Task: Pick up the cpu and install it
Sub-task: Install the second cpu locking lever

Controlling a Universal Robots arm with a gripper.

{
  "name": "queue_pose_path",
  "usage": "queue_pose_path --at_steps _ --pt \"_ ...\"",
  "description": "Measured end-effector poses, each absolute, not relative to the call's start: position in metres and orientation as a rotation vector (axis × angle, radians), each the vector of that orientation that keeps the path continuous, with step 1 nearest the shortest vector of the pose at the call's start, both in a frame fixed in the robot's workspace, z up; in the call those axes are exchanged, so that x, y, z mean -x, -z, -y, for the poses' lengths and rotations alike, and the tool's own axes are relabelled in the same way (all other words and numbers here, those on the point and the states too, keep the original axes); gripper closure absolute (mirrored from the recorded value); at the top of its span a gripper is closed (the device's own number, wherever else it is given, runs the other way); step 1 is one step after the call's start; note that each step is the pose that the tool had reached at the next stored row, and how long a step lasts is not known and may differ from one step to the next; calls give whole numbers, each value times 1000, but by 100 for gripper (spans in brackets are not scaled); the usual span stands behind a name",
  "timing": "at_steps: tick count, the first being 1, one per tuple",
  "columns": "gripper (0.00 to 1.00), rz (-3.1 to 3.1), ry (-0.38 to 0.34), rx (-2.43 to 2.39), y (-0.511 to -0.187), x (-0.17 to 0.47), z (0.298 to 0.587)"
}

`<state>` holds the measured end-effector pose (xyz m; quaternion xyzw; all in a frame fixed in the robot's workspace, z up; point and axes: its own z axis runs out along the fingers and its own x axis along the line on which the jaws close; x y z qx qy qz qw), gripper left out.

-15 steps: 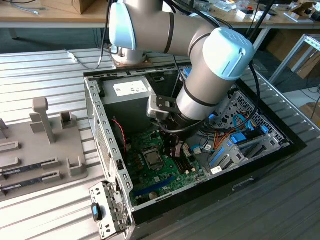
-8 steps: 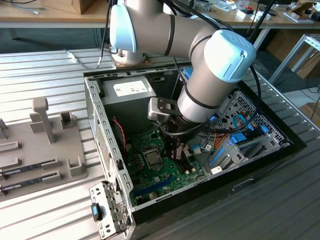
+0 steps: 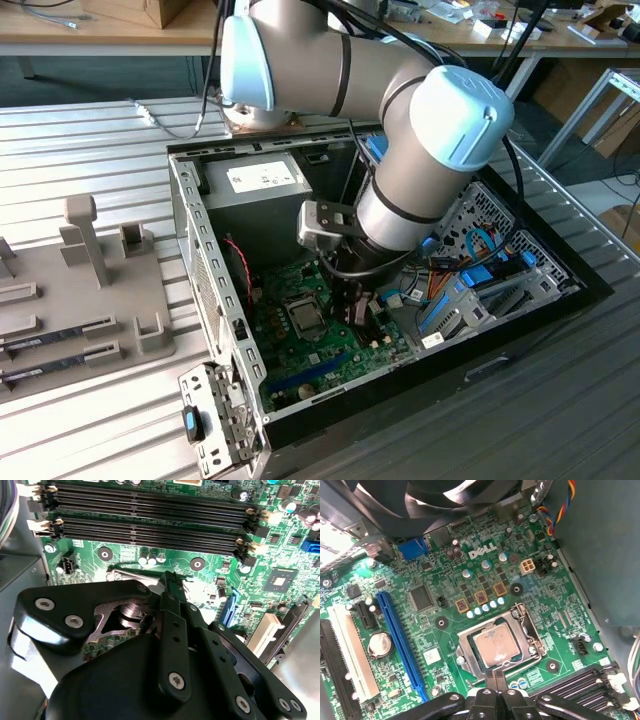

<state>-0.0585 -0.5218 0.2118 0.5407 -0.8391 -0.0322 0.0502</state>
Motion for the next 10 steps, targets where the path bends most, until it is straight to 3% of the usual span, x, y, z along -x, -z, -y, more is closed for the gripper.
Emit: queue_pose_path --at_steps 10 --pt "89 2549 79 -1642 -207 56 527"
